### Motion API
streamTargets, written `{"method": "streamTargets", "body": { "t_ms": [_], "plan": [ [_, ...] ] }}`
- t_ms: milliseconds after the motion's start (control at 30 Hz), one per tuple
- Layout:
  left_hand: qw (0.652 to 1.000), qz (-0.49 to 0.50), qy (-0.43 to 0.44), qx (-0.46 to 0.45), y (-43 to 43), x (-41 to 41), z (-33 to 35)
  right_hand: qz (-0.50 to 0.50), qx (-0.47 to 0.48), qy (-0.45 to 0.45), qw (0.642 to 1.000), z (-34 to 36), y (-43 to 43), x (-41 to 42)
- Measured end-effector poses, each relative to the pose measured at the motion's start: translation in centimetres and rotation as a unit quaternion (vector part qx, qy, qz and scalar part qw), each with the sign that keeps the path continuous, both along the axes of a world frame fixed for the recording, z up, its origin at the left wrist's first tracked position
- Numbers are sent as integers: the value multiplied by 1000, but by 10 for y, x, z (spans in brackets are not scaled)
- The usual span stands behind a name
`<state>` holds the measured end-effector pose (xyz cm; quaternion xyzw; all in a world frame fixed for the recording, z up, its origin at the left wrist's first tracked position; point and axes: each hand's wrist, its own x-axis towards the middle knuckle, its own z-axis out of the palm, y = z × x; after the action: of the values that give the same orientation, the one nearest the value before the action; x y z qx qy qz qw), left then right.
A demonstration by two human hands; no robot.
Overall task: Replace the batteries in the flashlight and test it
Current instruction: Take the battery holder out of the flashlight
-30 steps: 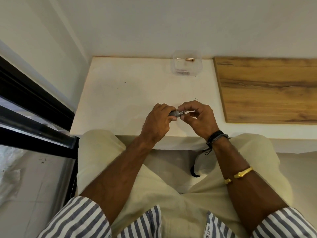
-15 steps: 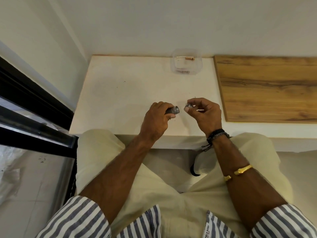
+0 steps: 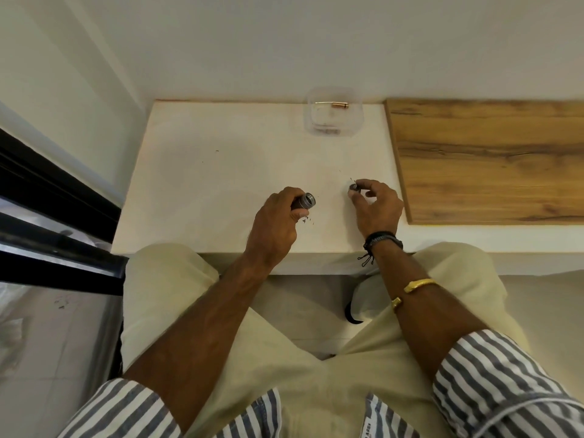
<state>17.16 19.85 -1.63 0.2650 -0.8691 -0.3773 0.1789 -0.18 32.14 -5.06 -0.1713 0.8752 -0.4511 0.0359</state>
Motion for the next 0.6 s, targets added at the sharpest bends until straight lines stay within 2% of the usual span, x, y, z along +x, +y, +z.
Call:
{"method": "streamTargets", "body": {
  "t_ms": [300,433,500,533,600],
  "plan": [
    [999,-9,-13,-41,0,1,1,-23,44,-9,999,-5,1,-1],
    [981,-46,-78,-171,-6,-6,5,-13,-37,7,999,11,-3,16],
    [961,-71,-122,-238,-10,-8,7,24,-80,-104,991,17,-8,29],
    [951,-83,-139,-263,-11,-10,9,40,-108,-191,975,21,-11,35],
    [930,-105,-161,-313,-12,-12,13,57,-171,-350,919,27,-11,46]
  ]
}}
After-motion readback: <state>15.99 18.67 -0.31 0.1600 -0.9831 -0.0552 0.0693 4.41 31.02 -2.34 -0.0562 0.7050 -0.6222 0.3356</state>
